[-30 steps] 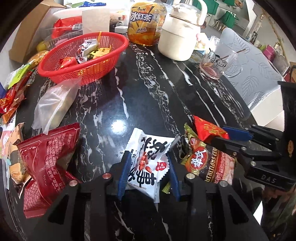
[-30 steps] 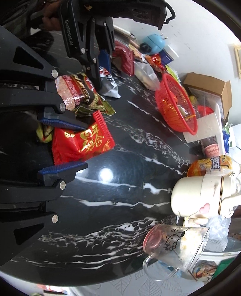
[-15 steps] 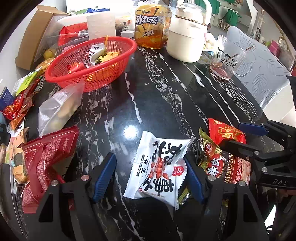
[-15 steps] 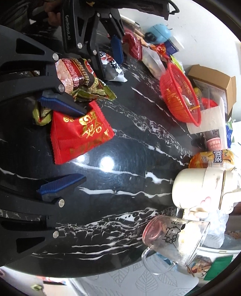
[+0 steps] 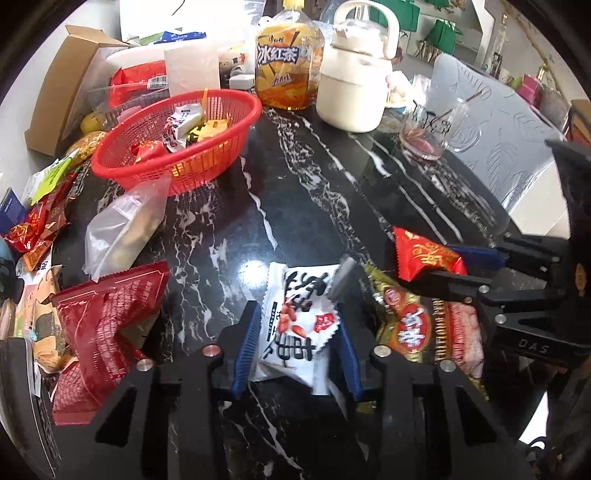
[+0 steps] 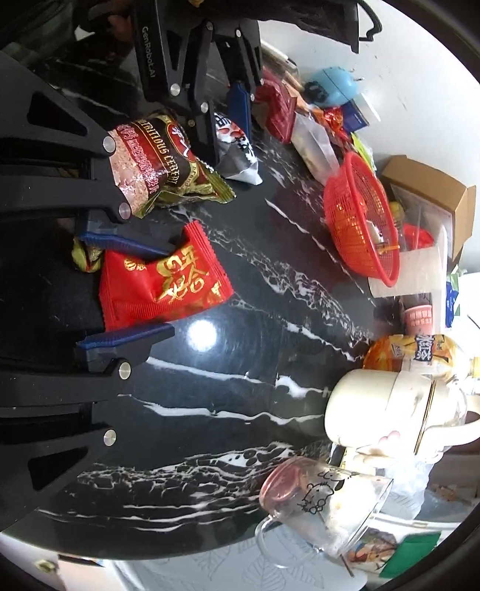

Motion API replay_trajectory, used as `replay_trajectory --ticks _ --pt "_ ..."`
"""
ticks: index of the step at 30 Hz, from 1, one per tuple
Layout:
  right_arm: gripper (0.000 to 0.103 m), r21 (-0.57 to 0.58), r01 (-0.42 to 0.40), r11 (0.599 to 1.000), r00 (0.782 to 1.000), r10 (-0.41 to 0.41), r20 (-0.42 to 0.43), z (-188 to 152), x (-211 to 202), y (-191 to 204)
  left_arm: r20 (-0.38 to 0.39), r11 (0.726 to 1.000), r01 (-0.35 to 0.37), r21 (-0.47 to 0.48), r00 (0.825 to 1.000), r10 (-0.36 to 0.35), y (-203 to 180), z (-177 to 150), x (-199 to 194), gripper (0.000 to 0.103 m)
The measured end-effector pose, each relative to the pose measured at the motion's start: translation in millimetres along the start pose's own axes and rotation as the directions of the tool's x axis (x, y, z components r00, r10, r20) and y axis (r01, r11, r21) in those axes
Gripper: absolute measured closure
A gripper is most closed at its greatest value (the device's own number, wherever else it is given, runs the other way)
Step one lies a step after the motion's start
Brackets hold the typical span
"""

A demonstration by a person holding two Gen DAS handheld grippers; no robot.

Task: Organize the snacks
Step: 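Carry the white peanut packet and red bag over the red basket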

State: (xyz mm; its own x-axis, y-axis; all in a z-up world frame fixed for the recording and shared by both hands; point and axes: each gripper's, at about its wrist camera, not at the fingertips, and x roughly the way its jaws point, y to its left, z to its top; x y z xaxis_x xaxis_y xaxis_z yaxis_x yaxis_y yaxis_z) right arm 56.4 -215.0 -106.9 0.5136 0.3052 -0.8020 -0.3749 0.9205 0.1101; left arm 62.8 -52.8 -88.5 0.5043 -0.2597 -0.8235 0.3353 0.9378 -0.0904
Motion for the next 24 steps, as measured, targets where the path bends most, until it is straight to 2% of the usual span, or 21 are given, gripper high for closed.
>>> replay_trajectory --ticks 2,4,10,14,19,24 --pt "0.069 0.013 -0.012 1.0 1.0 0.012 0.009 -0.9 -3.2 -1.5 0.005 1.0 0.006 0.001 1.0 -0.006 -0.9 0.6 -2.6 0.064" --pt "0.071 0.016 -0.017 1.0 1.0 0.016 0.025 -1.5 -7.8 -1.4 0.008 1.0 0.016 0.007 1.0 -0.016 -2.9 0.3 -5.0 0.071" --pt "0.071 0.022 -0.028 0.999 0.998 0.027 0.054 -4.1 -21.1 0.6 0.027 0.999 0.034 -0.011 0.999 -0.034 -1.9 -1.9 -13.1 0.075" --pt "0.071 0.028 -0.028 0.999 0.997 0.026 0.068 -6.2 -28.2 3.5 0.052 0.998 0.053 -0.041 0.997 -0.051 1.9 -3.2 -24.2 0.075" --pt "0.071 0.03 -0.033 0.999 0.994 0.03 0.1 -8.4 -39.4 6.8 0.097 0.999 0.035 -0.016 0.995 -0.034 -1.2 -0.2 -43.0 0.076" --pt "0.071 0.036 -0.061 0.997 0.99 0.056 0.128 -7.9 -49.9 11.7 0.132 0.998 0.057 -0.01 0.99 -0.055 -3.8 3.7 -60.5 0.076"
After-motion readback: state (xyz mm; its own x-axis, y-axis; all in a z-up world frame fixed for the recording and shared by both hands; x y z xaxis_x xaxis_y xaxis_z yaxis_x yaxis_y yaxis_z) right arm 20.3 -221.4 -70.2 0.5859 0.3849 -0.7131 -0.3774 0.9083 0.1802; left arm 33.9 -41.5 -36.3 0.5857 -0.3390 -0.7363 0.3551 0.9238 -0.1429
